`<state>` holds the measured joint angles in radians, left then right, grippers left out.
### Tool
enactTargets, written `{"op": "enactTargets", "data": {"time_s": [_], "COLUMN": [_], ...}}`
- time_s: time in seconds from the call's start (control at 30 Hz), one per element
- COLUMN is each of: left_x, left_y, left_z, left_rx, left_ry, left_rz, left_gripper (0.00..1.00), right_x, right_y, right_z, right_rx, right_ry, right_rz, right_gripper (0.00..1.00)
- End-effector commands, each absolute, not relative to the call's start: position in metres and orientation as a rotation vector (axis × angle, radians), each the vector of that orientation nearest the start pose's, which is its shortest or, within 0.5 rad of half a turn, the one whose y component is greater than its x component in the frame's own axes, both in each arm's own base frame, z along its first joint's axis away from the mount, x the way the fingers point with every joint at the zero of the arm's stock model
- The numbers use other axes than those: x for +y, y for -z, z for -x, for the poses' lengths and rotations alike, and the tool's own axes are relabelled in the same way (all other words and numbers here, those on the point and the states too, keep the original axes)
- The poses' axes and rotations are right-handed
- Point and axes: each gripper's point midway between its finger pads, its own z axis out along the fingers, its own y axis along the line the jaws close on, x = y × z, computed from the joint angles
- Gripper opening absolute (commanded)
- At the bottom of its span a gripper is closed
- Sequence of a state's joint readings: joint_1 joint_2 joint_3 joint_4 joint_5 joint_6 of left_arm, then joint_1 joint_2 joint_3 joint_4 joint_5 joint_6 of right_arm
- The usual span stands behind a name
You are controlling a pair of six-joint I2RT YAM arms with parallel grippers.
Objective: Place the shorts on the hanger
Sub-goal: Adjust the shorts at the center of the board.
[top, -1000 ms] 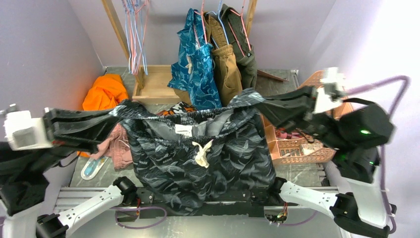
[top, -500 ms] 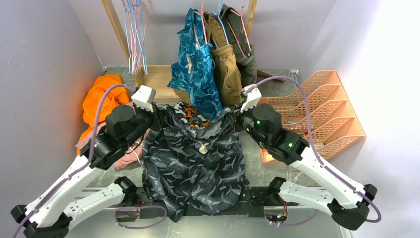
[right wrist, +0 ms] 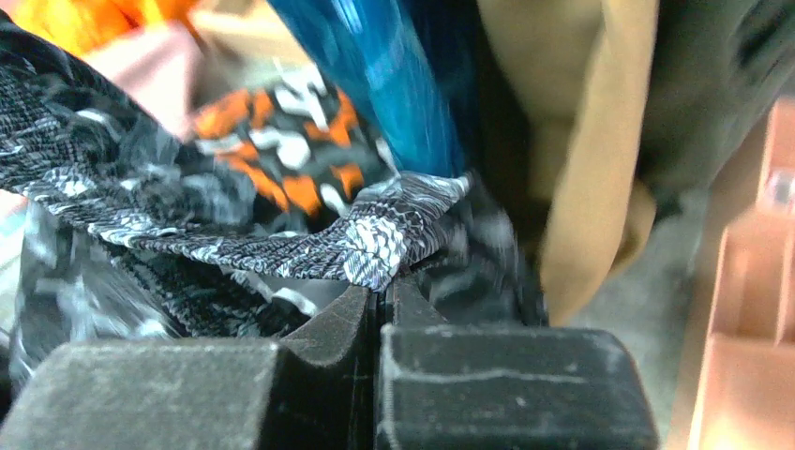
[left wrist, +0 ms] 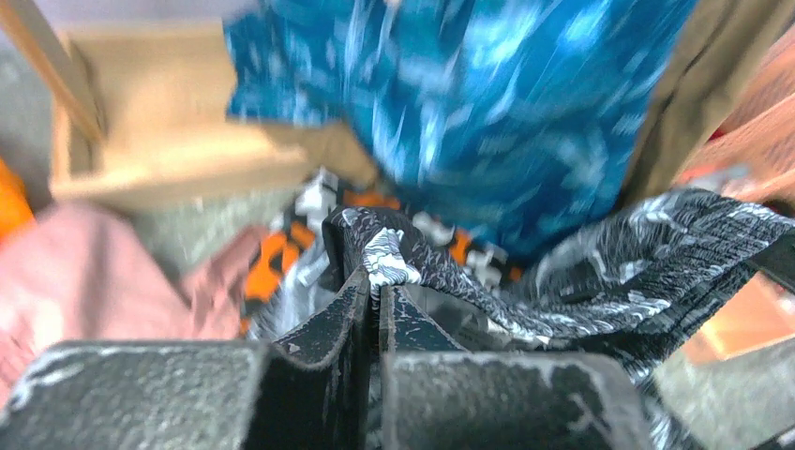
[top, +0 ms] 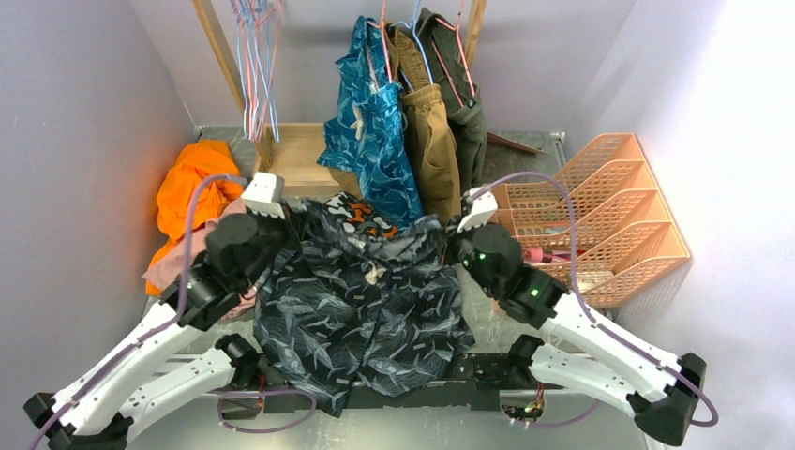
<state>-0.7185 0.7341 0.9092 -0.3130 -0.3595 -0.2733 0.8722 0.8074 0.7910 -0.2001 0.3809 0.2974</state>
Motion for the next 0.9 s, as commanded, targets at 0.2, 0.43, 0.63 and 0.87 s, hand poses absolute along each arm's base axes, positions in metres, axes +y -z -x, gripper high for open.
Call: {"op": "enactTargets", "data": {"time_s": [0.2,0.43,0.63,0.87], "left_x": [-0.153,-0.157,-0.158,-0.159], "left_y": [-0.262,-0.371,-0.457,-0.389], "left_z": [-0.264,-0.289,-0.296,-0.29], "left_rx": [1.834,1.64,1.489,1.617], "left_ry": [0.365,0.315,0.289,0.311], "left_rz": [-0.06,-0.102,-0.136,-0.132], "left_gripper": [0.07,0.07,0.07,0.07], "right_x": [0.2,0.201,0.196,0.198], "right_y": [-0.209,-0.308,-0.388,-0.328], "right_z": [-0.246,-0.268,-0.272,-0.267], "right_rx": [1.892,1.689,1.534,1.649], "right_ry": [-0.485,-0.445,-0.444,-0.454], "right_rz": [0.106,0.106,0.106,0.106], "right_gripper": [0.0,0.0,0.0,0.0]}}
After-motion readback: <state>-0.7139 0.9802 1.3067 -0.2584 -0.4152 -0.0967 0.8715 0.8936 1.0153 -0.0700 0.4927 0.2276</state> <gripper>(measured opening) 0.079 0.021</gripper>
